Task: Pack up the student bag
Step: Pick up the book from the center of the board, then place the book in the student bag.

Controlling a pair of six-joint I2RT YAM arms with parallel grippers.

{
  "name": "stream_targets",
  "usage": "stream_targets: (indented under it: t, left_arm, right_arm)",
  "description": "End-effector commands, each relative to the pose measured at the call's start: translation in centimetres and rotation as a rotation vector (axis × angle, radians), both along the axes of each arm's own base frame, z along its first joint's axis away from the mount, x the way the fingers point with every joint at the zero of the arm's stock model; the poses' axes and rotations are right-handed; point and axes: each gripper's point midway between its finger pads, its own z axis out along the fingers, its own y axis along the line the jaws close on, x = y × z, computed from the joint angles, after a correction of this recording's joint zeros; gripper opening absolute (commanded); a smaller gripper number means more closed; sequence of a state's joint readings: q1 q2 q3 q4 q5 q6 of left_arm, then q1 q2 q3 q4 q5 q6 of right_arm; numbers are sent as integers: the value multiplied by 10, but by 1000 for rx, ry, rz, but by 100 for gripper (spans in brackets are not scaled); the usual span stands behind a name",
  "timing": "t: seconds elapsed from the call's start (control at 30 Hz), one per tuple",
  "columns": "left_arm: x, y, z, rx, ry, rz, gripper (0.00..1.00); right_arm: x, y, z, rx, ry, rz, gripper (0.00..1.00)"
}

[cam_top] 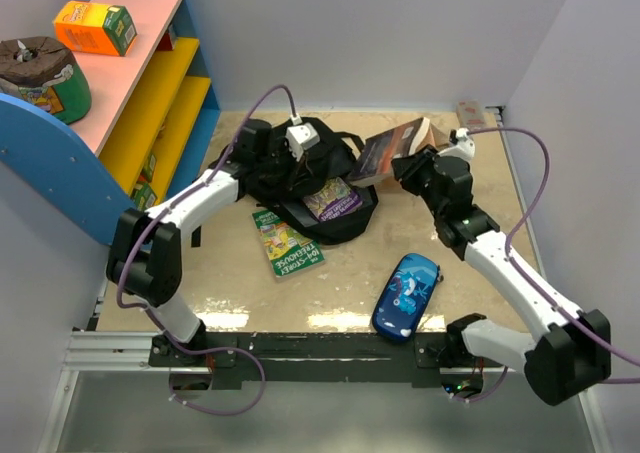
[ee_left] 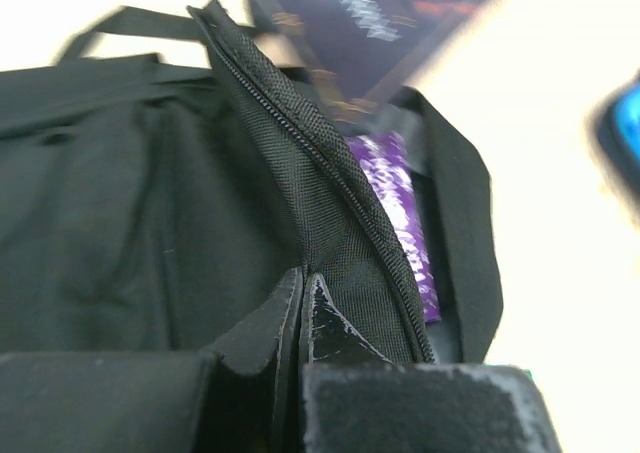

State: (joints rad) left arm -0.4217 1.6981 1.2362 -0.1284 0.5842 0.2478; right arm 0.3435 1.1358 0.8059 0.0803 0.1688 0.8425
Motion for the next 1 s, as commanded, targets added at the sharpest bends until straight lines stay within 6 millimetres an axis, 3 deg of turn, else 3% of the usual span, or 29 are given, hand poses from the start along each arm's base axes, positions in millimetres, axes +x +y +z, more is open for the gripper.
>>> stream_targets:
  t: [0.0,0.13,0.17,0.27,0.33,0.47,0.6,0.73,0.87,0.93,0.97]
  left_arm:
    - [23,13,83,-143,-123,130,0]
    - [24,18,95,-176,-118,167,0]
    - [22,20,102,-192,-126,182,0]
    - [25,23,118,-235,-165,222,0]
    - [27,25,128,-261,-177,249,0]
    - [32,35,149,-303,-208,327,0]
    - [30,34,145,-304,-186,322,0]
    - [26,30,137,-297,-167,289,0]
    - [19,22,123,-279,-126,221,0]
    - [17,21,119,-275,-117,207,0]
    - [15,20,119,-272,-120,194,0]
  right_arm:
    - [-28,2,123,-279,-316,1,0]
    - [-56,15,153,-421,-406,56,0]
    - [-64,29,149,-493,-412,113,0]
    - [-72,36,152,-626,-395,88,0]
    - [-85,55,154,-674,-403,113,0]
    - [-92,43,148,-807,-312,-28,0]
    - [-96,21,143,-833,-277,-132,0]
    - [-102,23,136,-904,-294,-140,0]
    - [-111,48,129,-1050,-350,-92,0]
    - [-111,63,133,-1044,-392,-86,0]
    - [-109,80,121,-1115,-400,-48,0]
